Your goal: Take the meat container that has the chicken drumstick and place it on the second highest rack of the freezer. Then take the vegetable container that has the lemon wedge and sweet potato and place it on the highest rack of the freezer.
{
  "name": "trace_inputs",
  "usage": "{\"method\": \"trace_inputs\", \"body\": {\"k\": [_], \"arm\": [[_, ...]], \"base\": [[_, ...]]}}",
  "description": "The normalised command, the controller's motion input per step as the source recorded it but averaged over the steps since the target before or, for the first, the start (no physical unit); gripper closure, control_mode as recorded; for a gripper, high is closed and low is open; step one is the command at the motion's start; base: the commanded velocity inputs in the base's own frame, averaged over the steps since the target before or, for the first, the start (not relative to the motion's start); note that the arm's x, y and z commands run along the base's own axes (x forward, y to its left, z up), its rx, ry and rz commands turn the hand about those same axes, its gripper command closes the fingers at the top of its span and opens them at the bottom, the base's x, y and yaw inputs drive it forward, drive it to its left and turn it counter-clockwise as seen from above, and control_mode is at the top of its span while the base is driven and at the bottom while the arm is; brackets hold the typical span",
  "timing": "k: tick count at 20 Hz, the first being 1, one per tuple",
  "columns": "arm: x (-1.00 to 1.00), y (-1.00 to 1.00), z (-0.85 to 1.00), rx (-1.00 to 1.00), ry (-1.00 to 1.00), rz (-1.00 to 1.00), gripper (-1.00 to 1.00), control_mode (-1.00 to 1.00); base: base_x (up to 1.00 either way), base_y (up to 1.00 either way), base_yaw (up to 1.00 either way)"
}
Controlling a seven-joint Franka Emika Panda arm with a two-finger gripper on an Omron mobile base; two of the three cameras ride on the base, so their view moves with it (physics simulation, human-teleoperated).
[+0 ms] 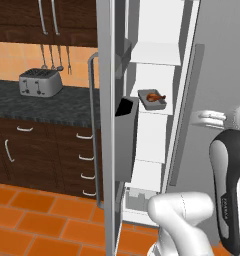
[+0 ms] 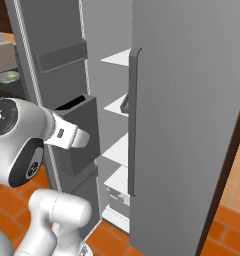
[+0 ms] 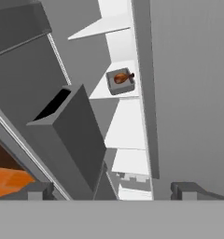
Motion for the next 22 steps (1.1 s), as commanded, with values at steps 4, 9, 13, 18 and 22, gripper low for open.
{"method": "trace_inputs", "body": {"k": [4,9,13,18,22], "arm": [[-0.04,0.05,0.0,0.0,-0.01,0.01,-1.0,-1.0],[-0.01,0.0,0.0,0.0,0.0,0.0,-1.0,-1.0],[-0.06,0.0,0.0,0.0,0.0,0.0,-1.0,1.0],[0.0,0.0,0.0,0.0,0.0,0.0,-1.0,1.0],[0.0,0.0,0.0,0.0,0.0,0.0,-1.0,1.0]], "base": [[0.0,0.0,0.0],[0.0,0.0,0.0],[-0.32,0.01,0.07],[-0.08,0.38,0.45],[0.0,0.3,0.53]]}}
